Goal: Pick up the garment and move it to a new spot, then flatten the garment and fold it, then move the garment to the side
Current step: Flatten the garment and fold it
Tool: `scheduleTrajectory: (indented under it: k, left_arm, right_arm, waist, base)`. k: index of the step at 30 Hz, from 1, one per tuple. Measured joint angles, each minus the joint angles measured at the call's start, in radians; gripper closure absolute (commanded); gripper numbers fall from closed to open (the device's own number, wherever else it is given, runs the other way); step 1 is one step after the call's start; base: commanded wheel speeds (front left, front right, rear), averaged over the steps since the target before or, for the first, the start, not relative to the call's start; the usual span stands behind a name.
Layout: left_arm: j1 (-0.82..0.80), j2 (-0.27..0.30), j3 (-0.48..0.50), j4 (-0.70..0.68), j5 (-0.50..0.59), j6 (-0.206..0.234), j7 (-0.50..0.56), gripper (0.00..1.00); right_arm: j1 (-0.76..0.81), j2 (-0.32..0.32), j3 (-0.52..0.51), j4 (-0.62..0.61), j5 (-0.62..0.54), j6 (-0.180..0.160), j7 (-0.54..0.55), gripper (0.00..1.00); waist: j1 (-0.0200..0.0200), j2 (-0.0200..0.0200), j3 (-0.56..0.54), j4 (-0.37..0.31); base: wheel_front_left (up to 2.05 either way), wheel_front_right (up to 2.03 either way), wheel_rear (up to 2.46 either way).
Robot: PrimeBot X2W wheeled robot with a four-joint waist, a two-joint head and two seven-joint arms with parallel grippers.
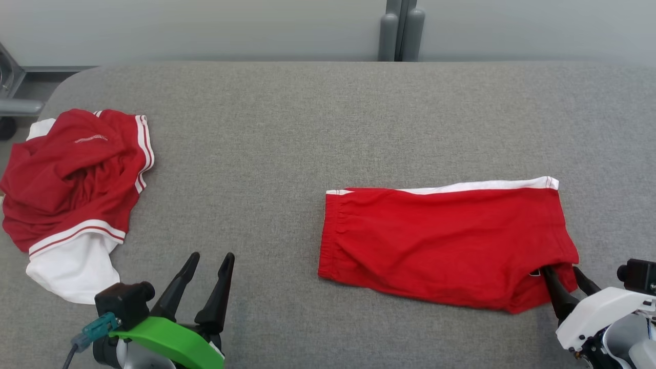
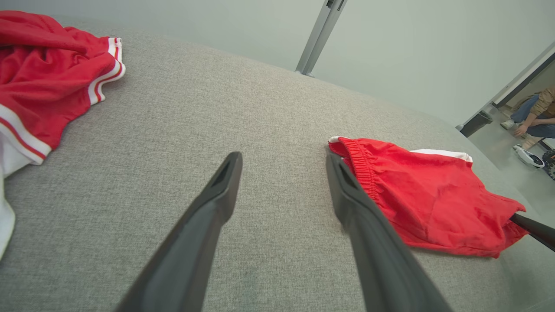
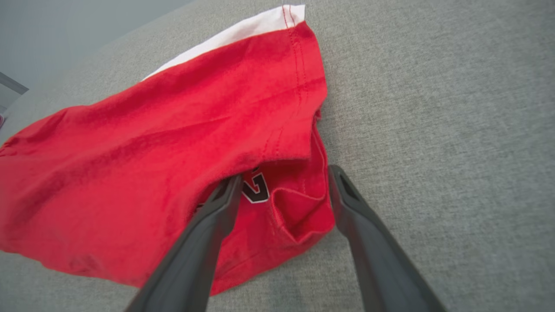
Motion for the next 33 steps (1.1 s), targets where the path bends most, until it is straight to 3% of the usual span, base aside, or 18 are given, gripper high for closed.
scheduleTrajectory:
  k: [11,20,33]
  left_arm:
    - [0.06,0.013,0.017,-0.012,0.046,0.007,-0.03,0.0]
    - [0.06,0.018,0.028,-0.045,0.05,0.008,-0.034,0.0]
    - [0.024,0.022,-0.008,-0.067,0.074,0.003,-0.026,0.0]
  right_arm:
    - [0.055,-0.034,-0.045,-0.044,-0.002,-0.027,-0.024,0.0]
    - [0.051,-0.082,-0.089,-0.082,0.016,-0.031,-0.018,0.0]
    - [-0.084,-0.111,-0.035,0.009,0.048,-0.027,0.178,0.0]
  waist:
    - [0.0,0.0,-0.042,-0.017]
    - [0.0,0.0,-0.017,-0.023]
    - [0.0,0.0,0.044,0.017]
  base:
    - [0.0,0.0,0.0]
    - [0.0,0.0,0.0]
    - [0.0,0.0,0.0]
